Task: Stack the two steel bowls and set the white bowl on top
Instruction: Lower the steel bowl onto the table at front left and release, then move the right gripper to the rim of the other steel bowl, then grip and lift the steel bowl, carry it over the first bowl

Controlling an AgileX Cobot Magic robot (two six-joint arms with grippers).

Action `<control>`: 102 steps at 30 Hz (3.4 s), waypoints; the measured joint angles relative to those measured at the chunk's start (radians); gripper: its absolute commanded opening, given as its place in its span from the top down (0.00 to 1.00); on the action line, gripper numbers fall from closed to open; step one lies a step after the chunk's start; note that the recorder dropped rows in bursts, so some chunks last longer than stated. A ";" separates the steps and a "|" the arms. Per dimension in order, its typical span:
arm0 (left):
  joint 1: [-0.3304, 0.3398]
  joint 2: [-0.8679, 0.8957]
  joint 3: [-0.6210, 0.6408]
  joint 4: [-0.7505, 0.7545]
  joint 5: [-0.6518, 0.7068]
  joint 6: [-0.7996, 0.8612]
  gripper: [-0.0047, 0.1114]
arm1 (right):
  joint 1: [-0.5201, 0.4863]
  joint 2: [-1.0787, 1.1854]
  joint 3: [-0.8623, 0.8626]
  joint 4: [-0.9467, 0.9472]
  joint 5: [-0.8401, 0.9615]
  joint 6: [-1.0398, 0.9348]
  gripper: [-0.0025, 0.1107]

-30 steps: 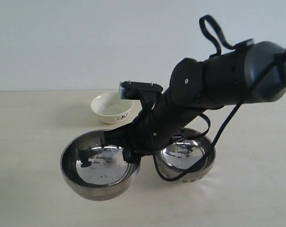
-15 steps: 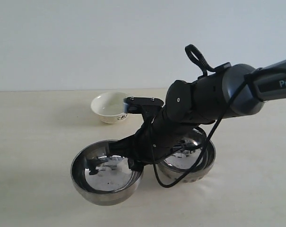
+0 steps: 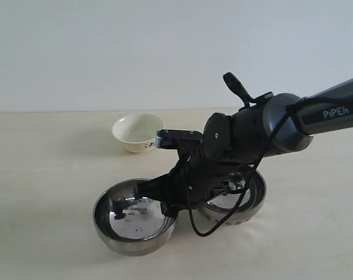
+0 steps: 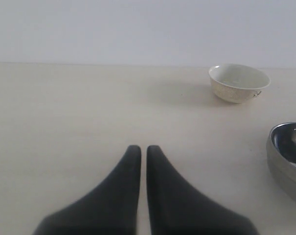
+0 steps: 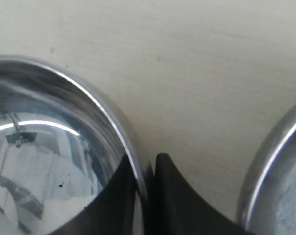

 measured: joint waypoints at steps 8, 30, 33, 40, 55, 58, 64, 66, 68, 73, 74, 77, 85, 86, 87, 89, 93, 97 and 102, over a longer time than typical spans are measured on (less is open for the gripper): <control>0.000 0.000 0.000 0.000 0.000 0.000 0.93 | 0.000 0.004 0.000 0.006 -0.015 0.002 0.92; 0.000 0.000 0.000 0.000 0.000 0.000 0.93 | -0.001 0.006 0.000 0.006 -0.023 0.006 0.74; 0.000 0.000 0.000 0.000 0.000 0.000 0.93 | -0.001 -0.017 0.000 0.004 -0.010 0.006 0.74; 0.000 0.000 0.000 0.000 0.000 0.000 0.93 | -0.001 -0.160 0.000 -0.035 0.000 0.006 0.74; 0.000 0.000 0.000 0.000 0.000 0.000 0.93 | -0.364 -0.345 0.096 -0.274 0.246 0.076 0.74; 0.000 0.000 0.000 0.000 0.000 0.000 0.93 | -0.377 -0.331 0.110 -0.274 0.232 0.076 0.74; 0.000 0.000 0.000 0.000 0.000 0.000 0.93 | -0.378 -0.263 0.143 -0.274 0.169 0.076 0.74; 0.000 0.000 0.000 0.000 0.000 0.000 0.93 | -0.378 -0.234 0.143 -0.274 0.153 0.076 0.74; 0.000 0.000 0.000 0.000 0.000 0.000 0.93 | -0.378 -0.206 0.143 -0.274 0.136 0.076 0.74; 0.000 0.000 0.000 0.000 0.000 0.000 0.93 | -0.380 -0.161 0.145 -0.274 0.109 0.076 0.75; 0.000 0.000 0.000 0.000 0.000 0.000 0.93 | -0.380 -0.155 0.145 -0.274 0.103 0.076 0.77; 0.000 0.000 0.000 0.000 0.000 0.000 0.93 | -0.380 -0.153 0.145 -0.274 0.093 0.076 0.98; 0.000 0.000 0.000 0.000 0.000 0.000 0.93 | -0.380 -0.153 0.145 -0.264 0.084 0.076 0.98; 0.000 0.000 0.000 0.000 0.000 0.000 0.93 | -0.380 -0.155 0.145 -0.264 0.086 0.076 0.98; 0.000 0.000 0.000 0.000 0.000 0.000 0.93 | -0.380 -0.163 0.145 -0.262 0.089 0.076 0.98; 0.000 0.000 0.000 0.000 0.000 0.000 0.93 | -0.380 -0.186 0.145 -0.260 0.102 0.076 0.98; 0.000 0.000 0.000 0.000 0.000 0.000 0.93 | -0.380 -0.260 0.145 -0.229 0.135 0.057 0.98; 0.000 0.000 0.000 0.000 0.000 0.000 0.93 | -0.382 -0.347 0.145 -0.127 0.167 -0.007 0.98; 0.000 0.000 0.000 0.000 0.000 0.000 0.93 | -0.284 -0.399 0.123 0.011 0.187 -0.120 0.98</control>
